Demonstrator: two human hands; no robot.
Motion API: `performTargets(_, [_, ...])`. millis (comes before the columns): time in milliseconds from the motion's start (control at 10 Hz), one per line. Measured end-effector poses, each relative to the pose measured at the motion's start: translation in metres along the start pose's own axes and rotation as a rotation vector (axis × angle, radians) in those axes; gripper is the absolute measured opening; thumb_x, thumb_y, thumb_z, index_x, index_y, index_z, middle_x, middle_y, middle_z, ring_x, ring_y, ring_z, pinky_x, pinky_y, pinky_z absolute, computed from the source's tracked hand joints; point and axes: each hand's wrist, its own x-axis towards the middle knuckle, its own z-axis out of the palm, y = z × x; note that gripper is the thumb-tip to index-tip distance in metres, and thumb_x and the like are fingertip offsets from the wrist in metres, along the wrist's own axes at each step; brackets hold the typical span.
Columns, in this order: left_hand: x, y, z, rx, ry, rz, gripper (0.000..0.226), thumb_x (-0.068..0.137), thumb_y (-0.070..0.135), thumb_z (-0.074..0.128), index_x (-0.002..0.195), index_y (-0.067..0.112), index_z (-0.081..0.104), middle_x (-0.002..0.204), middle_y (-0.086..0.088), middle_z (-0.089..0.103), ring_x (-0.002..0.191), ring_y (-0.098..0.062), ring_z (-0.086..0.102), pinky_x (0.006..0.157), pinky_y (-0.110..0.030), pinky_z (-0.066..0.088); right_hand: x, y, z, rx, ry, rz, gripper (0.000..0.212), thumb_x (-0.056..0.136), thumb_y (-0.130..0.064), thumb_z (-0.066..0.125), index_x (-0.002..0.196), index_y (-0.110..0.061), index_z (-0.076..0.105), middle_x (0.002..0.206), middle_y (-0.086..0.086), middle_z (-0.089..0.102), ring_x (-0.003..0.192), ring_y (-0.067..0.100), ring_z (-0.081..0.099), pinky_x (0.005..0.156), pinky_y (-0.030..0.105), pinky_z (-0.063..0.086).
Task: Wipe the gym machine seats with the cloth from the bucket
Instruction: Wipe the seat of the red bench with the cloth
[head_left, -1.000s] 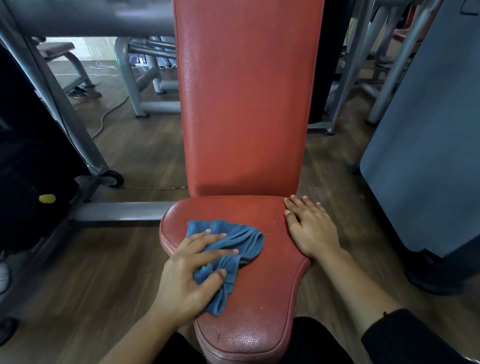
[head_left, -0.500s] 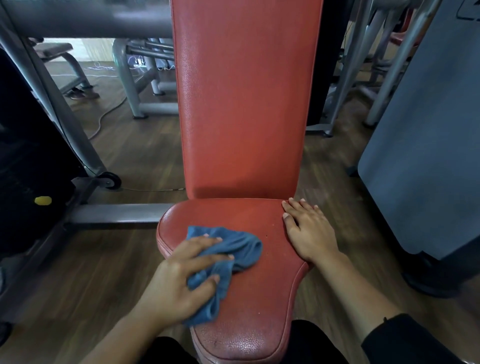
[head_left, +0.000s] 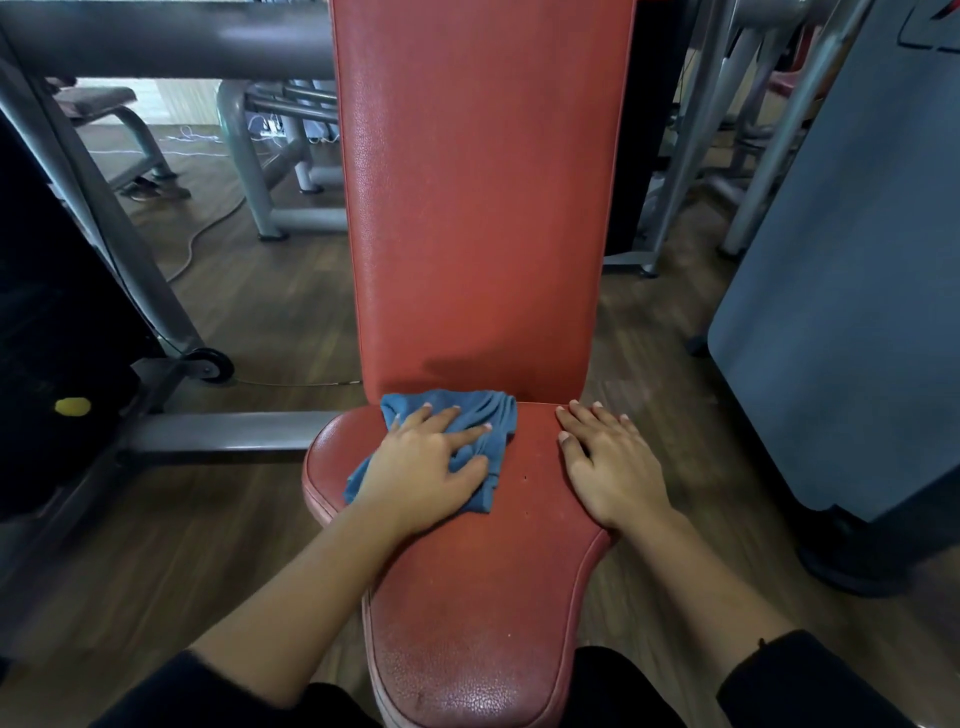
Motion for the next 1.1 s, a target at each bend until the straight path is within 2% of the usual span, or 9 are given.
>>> performTargets(100, [-0.015, -0.029, -0.009, -0.032, 0.005, 0.057, 0.064, 0.075, 0.065, 0.020, 0.131, 0.048, 0.047, 0.148, 0.008, 0.039, 0.140, -0.017, 0.027, 0.113, -0.039, 0.026, 0.000, 0.000, 0.000, 0.002, 0.003, 0.001, 0.046, 0.101, -0.036, 0.028, 0.146, -0.027, 0.035, 0.153, -0.010, 0.029, 0.144, 0.009, 0.015, 0.118, 0.029, 0.002])
performTargets(300, [0.024, -0.020, -0.005, 0.043, 0.069, -0.087, 0.072, 0.069, 0.058, 0.019, 0.124, 0.036, 0.060, 0.132, -0.004, 0.056, 0.123, -0.025, 0.045, 0.108, -0.045, 0.030, 0.000, 0.000, 0.001, 0.011, 0.002, -0.002, 0.046, 0.101, -0.036, 0.029, 0.146, -0.027, 0.035, 0.154, -0.010, 0.028, 0.144, 0.009, 0.015, 0.119, 0.030, 0.002])
performTargets(400, [0.018, 0.008, 0.001, -0.010, 0.015, -0.029, 0.076, 0.067, 0.061, 0.017, 0.128, 0.039, 0.056, 0.142, -0.001, 0.048, 0.133, -0.026, 0.035, 0.113, -0.043, 0.023, 0.000, 0.001, 0.001, 0.009, 0.005, -0.006, 0.046, 0.100, -0.035, 0.030, 0.145, -0.027, 0.035, 0.153, -0.010, 0.029, 0.144, 0.009, 0.015, 0.118, 0.029, 0.003])
performTargets(500, [-0.013, 0.005, -0.003, -0.088, -0.022, 0.061, 0.068, 0.071, 0.062, 0.021, 0.130, 0.046, 0.051, 0.147, 0.010, 0.039, 0.139, -0.015, 0.027, 0.111, -0.032, 0.025, 0.000, 0.001, 0.001, 0.012, 0.009, -0.008, 0.046, 0.100, -0.034, 0.030, 0.145, -0.026, 0.035, 0.153, -0.009, 0.029, 0.144, 0.009, 0.016, 0.118, 0.029, 0.002])
performTargets(600, [-0.028, -0.021, -0.016, -0.105, -0.006, 0.069, 0.063, 0.075, 0.059, 0.025, 0.129, 0.044, 0.052, 0.145, 0.007, 0.042, 0.137, -0.013, 0.032, 0.113, -0.031, 0.025, -0.001, 0.000, 0.001, 0.018, 0.008, -0.004, 0.046, 0.100, -0.035, 0.029, 0.145, -0.027, 0.035, 0.153, -0.009, 0.029, 0.144, 0.009, 0.015, 0.118, 0.029, 0.002])
performTargets(700, [-0.015, -0.026, -0.017, -0.011, 0.030, -0.017, 0.065, 0.073, 0.056, 0.025, 0.123, 0.036, 0.061, 0.138, -0.001, 0.051, 0.131, -0.022, 0.041, 0.113, -0.046, 0.022, -0.001, -0.001, 0.000, 0.019, 0.009, -0.005, 0.046, 0.101, -0.035, 0.029, 0.145, -0.027, 0.035, 0.153, -0.009, 0.028, 0.144, 0.009, 0.015, 0.118, 0.029, 0.002])
performTargets(800, [-0.005, 0.000, -0.010, 0.020, 0.065, -0.078, 0.069, 0.071, 0.058, 0.021, 0.120, 0.035, 0.063, 0.133, -0.004, 0.056, 0.126, -0.030, 0.044, 0.109, -0.052, 0.023, -0.002, -0.002, -0.002, 0.012, 0.005, -0.003, 0.046, 0.101, -0.035, 0.029, 0.145, -0.026, 0.035, 0.153, -0.009, 0.028, 0.144, 0.009, 0.015, 0.117, 0.028, 0.001])
performTargets(1000, [-0.045, 0.040, -0.027, 0.061, -0.111, -0.173, 0.095, 0.061, 0.077, -0.002, 0.140, 0.041, 0.038, 0.151, -0.001, 0.032, 0.139, -0.025, 0.025, 0.115, -0.047, 0.015, -0.002, 0.000, -0.002, 0.021, 0.013, -0.013, 0.046, 0.101, -0.035, 0.030, 0.145, -0.025, 0.036, 0.153, -0.008, 0.030, 0.144, 0.010, 0.017, 0.117, 0.029, 0.002])
performTargets(1100, [-0.054, 0.043, -0.047, 0.222, -0.076, -0.166, 0.095, 0.059, 0.083, -0.003, 0.139, 0.047, 0.033, 0.147, 0.007, 0.036, 0.133, -0.019, 0.033, 0.109, -0.049, 0.021, -0.002, 0.000, -0.001, 0.021, 0.015, -0.010, 0.046, 0.100, -0.035, 0.030, 0.145, -0.025, 0.036, 0.153, -0.008, 0.030, 0.143, 0.010, 0.017, 0.118, 0.030, 0.003])
